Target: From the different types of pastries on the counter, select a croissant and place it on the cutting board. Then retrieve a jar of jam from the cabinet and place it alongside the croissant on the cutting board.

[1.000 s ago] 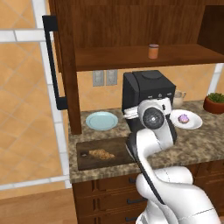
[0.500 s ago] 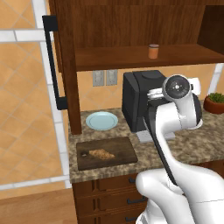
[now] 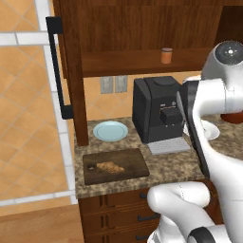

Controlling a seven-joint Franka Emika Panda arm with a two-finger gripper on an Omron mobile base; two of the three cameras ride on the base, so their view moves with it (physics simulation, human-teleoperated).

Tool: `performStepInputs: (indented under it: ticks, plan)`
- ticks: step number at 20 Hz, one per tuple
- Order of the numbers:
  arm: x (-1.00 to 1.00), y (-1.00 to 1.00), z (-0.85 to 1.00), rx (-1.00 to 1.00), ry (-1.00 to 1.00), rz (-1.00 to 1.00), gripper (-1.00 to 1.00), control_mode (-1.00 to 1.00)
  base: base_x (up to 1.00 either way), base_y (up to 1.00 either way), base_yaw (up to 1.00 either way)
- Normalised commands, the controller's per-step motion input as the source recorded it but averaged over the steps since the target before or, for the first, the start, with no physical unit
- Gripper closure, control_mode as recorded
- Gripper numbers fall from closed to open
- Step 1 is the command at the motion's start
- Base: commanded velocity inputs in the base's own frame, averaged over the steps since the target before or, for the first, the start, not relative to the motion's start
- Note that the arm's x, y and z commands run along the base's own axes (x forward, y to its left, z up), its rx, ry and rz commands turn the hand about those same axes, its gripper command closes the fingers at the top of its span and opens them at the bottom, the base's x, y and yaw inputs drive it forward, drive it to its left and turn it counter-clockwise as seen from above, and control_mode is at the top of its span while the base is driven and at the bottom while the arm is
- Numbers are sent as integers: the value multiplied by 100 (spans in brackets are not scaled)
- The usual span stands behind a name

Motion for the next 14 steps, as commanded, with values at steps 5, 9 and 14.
performStepInputs:
  ticks: [5,9,14]
  plan:
    - [7,2,52,27,-5,21,-100,-100,0,0,0]
    - [5,32,13,8,0,15,-100,-100,0,0,0]
    - [5,44,5,-2,0,3,-100,-100,0,0,0]
